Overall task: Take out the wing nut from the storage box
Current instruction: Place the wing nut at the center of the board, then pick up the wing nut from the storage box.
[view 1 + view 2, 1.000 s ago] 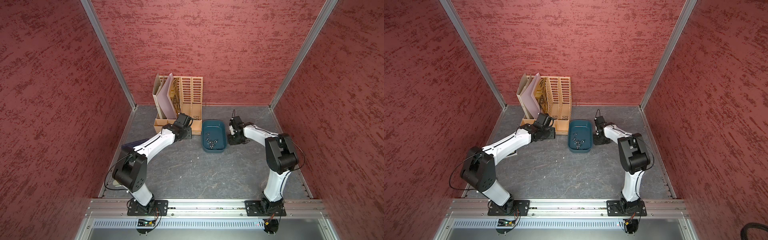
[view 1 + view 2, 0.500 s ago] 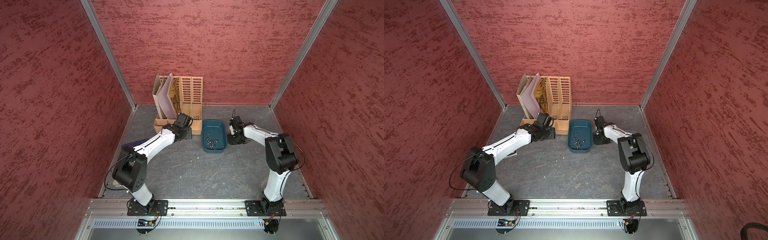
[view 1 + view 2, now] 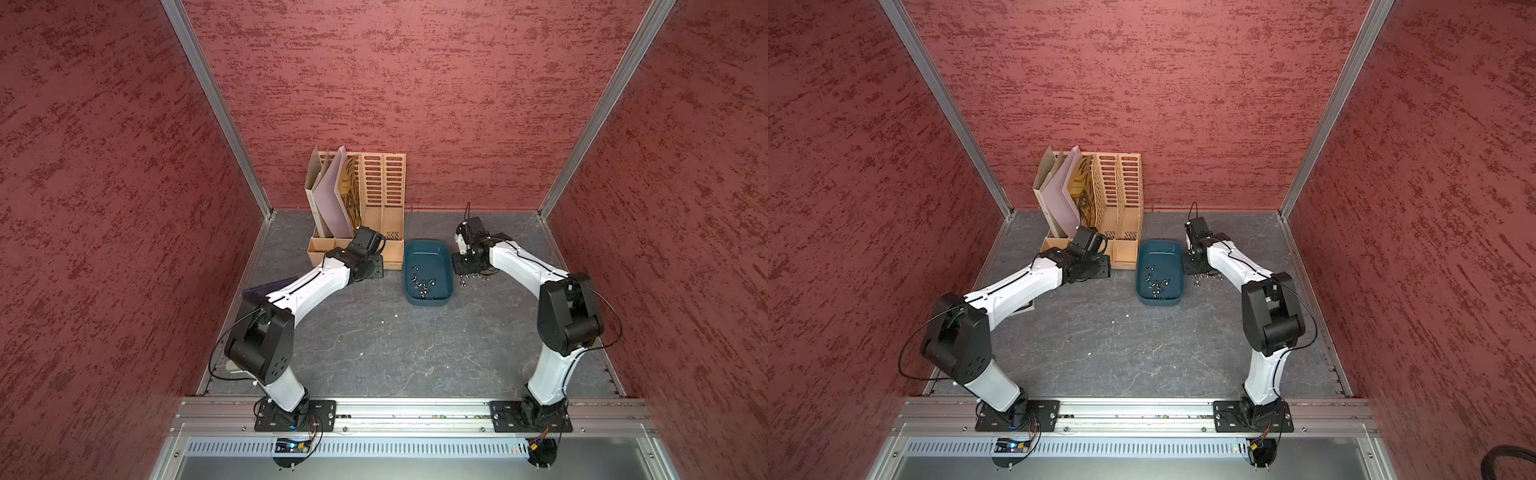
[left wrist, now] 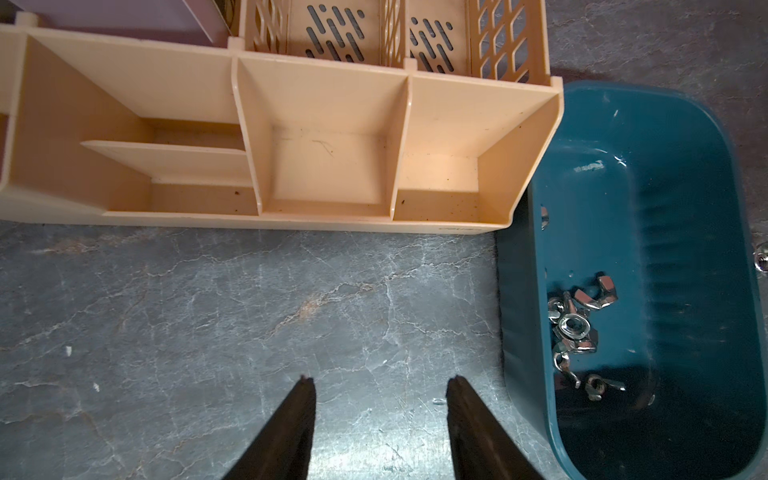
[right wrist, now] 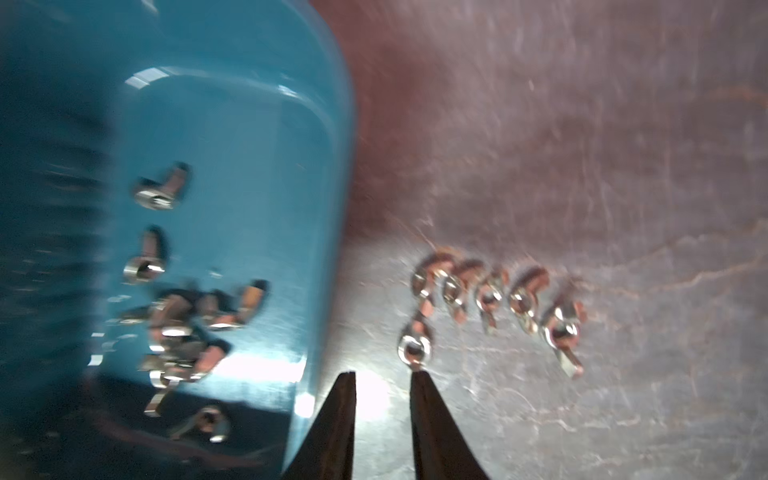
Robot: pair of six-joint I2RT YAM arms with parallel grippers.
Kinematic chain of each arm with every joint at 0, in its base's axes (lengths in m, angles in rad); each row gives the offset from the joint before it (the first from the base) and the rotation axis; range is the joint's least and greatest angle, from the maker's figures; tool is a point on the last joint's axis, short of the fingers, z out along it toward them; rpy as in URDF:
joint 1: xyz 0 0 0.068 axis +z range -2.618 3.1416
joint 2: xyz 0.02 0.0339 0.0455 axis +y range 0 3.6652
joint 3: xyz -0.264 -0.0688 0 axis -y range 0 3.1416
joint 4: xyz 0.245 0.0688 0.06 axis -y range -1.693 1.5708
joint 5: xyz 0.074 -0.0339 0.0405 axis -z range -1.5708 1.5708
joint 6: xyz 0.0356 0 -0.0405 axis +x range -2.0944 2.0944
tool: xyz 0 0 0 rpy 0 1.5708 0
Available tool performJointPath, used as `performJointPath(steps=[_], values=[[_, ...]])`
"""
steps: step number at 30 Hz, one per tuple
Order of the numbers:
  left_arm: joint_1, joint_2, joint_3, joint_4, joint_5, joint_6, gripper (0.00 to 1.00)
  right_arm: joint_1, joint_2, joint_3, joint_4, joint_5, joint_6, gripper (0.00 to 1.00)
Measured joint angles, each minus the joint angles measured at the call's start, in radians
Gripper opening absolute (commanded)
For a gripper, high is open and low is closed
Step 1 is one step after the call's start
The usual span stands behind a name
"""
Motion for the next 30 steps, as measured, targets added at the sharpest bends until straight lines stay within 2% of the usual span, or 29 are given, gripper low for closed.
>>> performJointPath(steps=[3, 8, 13, 19, 21, 23, 26, 28, 30], values=[[0.000, 0.000, 0.000, 0.000, 0.000, 0.000, 0.55, 0.050, 0.000, 0.045, -0.009, 0.000, 0.000, 0.29], [0.000, 0.000, 0.000, 0.000, 0.001, 0.000, 0.62, 0.125, 0.014, 0.121, -0.017, -0.006, 0.007, 0.30], [0.000, 0.000, 0.000, 0.000, 0.001, 0.000, 0.65, 0.172, 0.095, 0.205, -0.005, -0.012, 0.037, 0.31], [0.000, -0.002, 0.000, 0.000, 0.001, 0.002, 0.69, 0.192, 0.193, 0.230, 0.018, -0.007, 0.118, 0.33], [0.000, -0.003, 0.000, 0.000, 0.001, 0.003, 0.74, 0.192, 0.216, 0.235, 0.022, -0.003, 0.142, 0.34], [0.000, -0.007, 0.000, -0.001, 0.001, 0.008, 0.85, 0.192, 0.237, 0.245, 0.025, 0.002, 0.162, 0.34], [0.000, -0.022, -0.001, 0.000, 0.000, 0.014, 0.88, 0.192, 0.264, 0.268, 0.026, 0.006, 0.184, 0.33], [0.000, -0.033, -0.001, 0.000, -0.002, 0.016, 0.97, 0.192, 0.277, 0.275, 0.039, 0.010, 0.199, 0.33], [0.000, -0.041, -0.001, 0.000, -0.004, 0.019, 1.00, 0.192, 0.286, 0.275, 0.043, 0.016, 0.215, 0.33]])
